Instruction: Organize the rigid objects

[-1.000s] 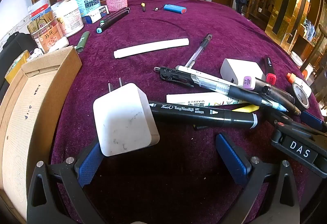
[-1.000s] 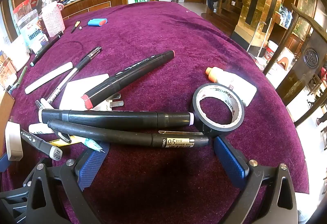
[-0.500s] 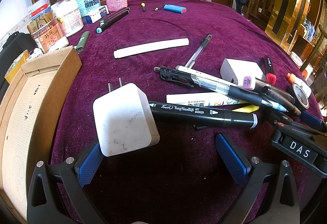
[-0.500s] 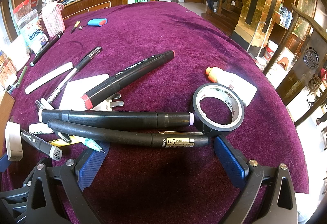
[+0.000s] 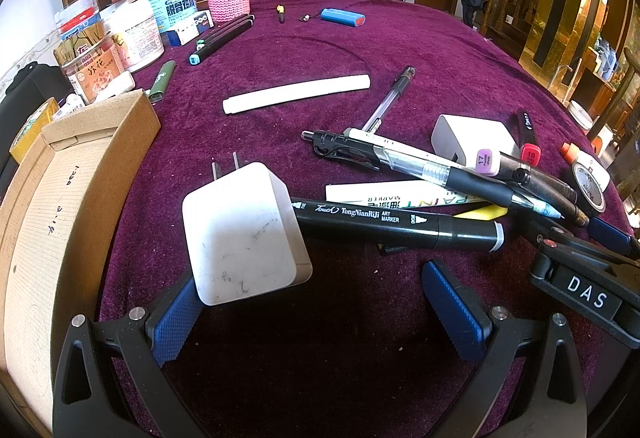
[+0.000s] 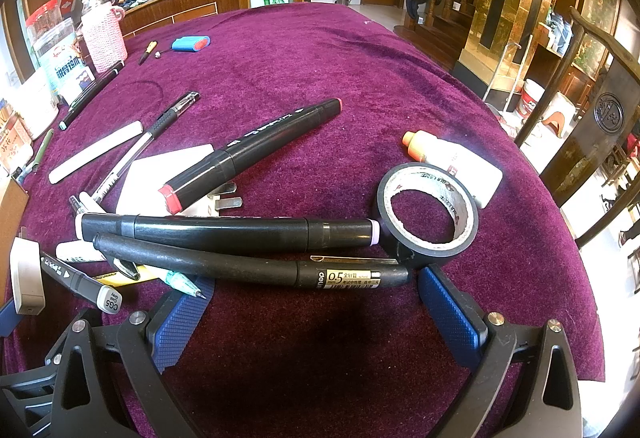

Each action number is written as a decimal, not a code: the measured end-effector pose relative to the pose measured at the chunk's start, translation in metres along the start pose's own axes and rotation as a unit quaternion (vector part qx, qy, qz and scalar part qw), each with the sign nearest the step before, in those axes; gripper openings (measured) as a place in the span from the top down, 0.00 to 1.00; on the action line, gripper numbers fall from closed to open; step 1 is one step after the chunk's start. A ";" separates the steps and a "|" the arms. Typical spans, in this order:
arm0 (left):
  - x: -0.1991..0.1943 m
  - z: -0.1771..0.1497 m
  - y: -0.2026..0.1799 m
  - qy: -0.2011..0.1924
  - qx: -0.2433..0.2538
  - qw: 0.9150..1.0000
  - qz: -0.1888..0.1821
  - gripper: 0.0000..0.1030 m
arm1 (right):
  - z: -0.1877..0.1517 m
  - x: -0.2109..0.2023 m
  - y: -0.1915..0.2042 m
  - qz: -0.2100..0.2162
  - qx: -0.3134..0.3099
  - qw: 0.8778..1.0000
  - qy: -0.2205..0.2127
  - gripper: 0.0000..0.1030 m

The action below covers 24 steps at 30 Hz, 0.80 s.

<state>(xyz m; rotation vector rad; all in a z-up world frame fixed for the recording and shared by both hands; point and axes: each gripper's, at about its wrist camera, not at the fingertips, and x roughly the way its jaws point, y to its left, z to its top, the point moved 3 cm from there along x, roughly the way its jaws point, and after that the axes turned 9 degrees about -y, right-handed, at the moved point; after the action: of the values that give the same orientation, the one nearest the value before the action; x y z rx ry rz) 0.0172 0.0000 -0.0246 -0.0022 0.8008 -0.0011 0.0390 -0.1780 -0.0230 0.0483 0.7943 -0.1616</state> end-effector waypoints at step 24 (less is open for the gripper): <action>-0.020 -0.021 0.007 0.027 0.042 0.998 -0.035 0.00 | 0.001 0.001 0.001 0.009 -0.003 1.000 0.006 0.01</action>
<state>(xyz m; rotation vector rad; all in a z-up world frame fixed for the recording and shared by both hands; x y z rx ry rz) -0.0119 0.0067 -0.0243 0.0492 0.8537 -0.1006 0.0401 -0.1775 -0.0230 0.0510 0.8058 -0.1415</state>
